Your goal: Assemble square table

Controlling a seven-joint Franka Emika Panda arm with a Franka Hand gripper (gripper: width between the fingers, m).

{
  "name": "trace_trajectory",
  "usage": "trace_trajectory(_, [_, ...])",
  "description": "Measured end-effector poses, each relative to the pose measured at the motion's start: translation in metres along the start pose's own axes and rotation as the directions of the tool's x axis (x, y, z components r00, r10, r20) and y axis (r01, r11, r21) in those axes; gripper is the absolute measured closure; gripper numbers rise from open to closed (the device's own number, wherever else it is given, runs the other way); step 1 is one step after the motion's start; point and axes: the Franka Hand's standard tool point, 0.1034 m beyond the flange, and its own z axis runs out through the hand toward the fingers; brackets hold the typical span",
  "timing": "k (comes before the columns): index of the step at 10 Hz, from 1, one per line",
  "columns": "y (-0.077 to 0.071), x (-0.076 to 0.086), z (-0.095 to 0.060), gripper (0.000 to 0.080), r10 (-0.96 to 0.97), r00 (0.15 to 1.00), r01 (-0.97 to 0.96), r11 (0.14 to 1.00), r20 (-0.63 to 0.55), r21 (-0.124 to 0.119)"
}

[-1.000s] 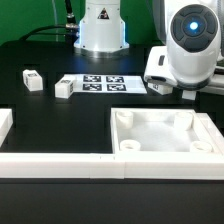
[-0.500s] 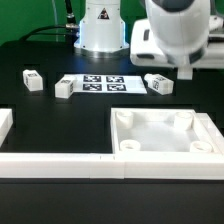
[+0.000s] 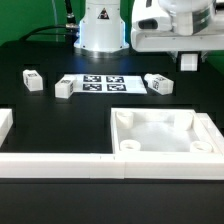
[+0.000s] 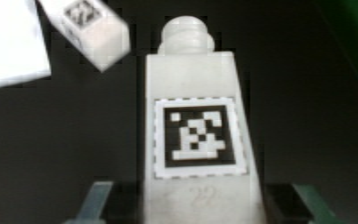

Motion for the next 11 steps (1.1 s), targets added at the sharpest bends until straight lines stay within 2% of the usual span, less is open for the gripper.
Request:
trace_trajectory(1, [-0.003,0.008,-0.029,0.0509,-0.052,0.997,0.051,0.999,-0.051,-0.021])
trace_trajectory(2, [-0.016,0.026,-0.073,0.0509,-0.155,0.974,0.147,0.988,-0.167,-0.055])
trace_trajectory(3, [-0.023,0.032,-0.09,0.0509,-0.173,0.957,0.157,0.984,-0.233,-0.083])
trace_trajectory(4, [-0.033,0.034,-0.097,0.0509,-0.18,0.938,0.16,0.983,-0.296,-0.09])
trace_trajectory(6, [-0.029,0.038,-0.095,0.0509,-0.182,0.876,0.159,0.983,-0.447,-0.089])
trace_trajectory(8, [-0.03,0.043,-0.096,0.0509,-0.187,0.821,0.165,0.982,-0.54,-0.09])
trace_trajectory(10, [-0.033,0.068,-0.117,0.0509,-0.257,0.697,0.219,0.965,-0.67,-0.142])
trace_trajectory(11, [-0.045,0.078,-0.128,0.0509,-0.251,0.627,0.218,0.965,-0.738,-0.143])
